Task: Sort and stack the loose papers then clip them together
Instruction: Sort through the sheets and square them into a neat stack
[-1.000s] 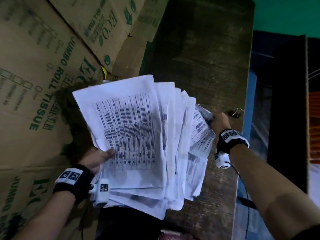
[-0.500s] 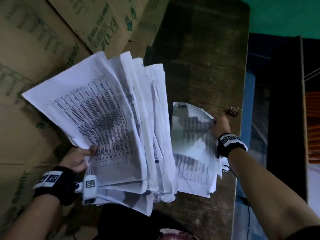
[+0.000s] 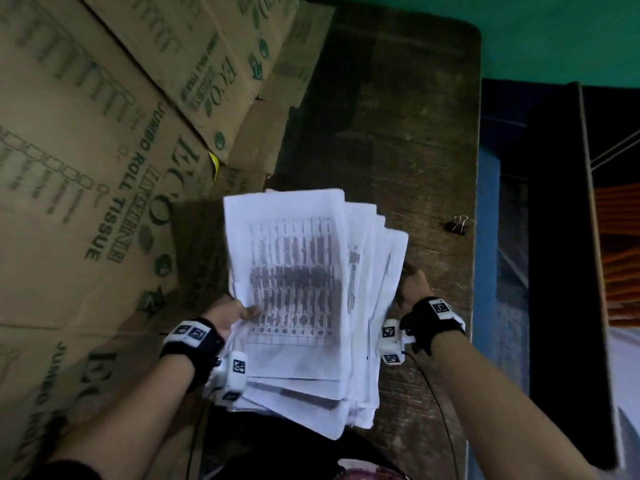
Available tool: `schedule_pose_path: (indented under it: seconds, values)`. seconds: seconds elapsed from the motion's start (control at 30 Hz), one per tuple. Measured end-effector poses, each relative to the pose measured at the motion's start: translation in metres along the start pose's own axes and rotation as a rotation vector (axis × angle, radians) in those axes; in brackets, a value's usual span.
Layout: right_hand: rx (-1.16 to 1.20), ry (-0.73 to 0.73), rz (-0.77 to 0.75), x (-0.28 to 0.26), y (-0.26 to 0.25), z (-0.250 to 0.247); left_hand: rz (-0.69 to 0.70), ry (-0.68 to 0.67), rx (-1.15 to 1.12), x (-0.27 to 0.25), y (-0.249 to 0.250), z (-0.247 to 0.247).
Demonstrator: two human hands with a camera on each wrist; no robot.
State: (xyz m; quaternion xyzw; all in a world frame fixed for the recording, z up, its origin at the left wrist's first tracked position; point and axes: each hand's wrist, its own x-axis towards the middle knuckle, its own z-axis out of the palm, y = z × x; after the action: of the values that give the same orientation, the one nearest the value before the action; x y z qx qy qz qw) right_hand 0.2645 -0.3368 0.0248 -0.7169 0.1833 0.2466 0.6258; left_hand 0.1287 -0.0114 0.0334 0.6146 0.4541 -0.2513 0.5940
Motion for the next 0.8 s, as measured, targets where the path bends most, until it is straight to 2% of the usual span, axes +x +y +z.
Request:
schedule_pose_path:
  seconds: [0.13, 0.23, 0.27, 0.37, 0.43, 0.53, 0.63, 0.7, 0.8]
  values:
    - [0.259, -0.198, 0.203, -0.002, 0.03, -0.005, -0.046, 0.036, 0.157, 0.013, -0.002, 0.023]
    - [0.297, -0.231, 0.272, -0.013, 0.047, -0.011, -0.017, 0.214, 0.327, 0.014, 0.006, 0.033]
    - [0.256, -0.204, 0.273, -0.017, 0.055, -0.009, -0.011, 0.226, 0.327, 0.014, 0.007, 0.034]
    - [-0.027, -0.119, 0.162, -0.036, 0.068, 0.014, 0.043, 0.209, 0.298, 0.007, 0.007, 0.042]
    - [-0.112, -0.061, 0.103, -0.049, 0.066, 0.038, 0.092, 0.22, 0.33, -0.004, 0.002, 0.05]
    - [-0.121, 0.016, 0.07, -0.055, 0.062, 0.053, 0.184, 0.264, 0.408, -0.01, -0.002, 0.054]
    - [-0.125, -0.023, 0.107, -0.059, 0.068, 0.044, 0.233, 0.287, 0.603, -0.018, -0.009, 0.047]
    - [-0.164, -0.016, 0.065, -0.07, 0.068, 0.042, 0.259, 0.26, 0.722, -0.028, -0.016, 0.046]
    - [-0.128, -0.021, -0.036, -0.094, 0.061, 0.037, 0.317, 0.227, 0.68, -0.034, -0.029, 0.045]
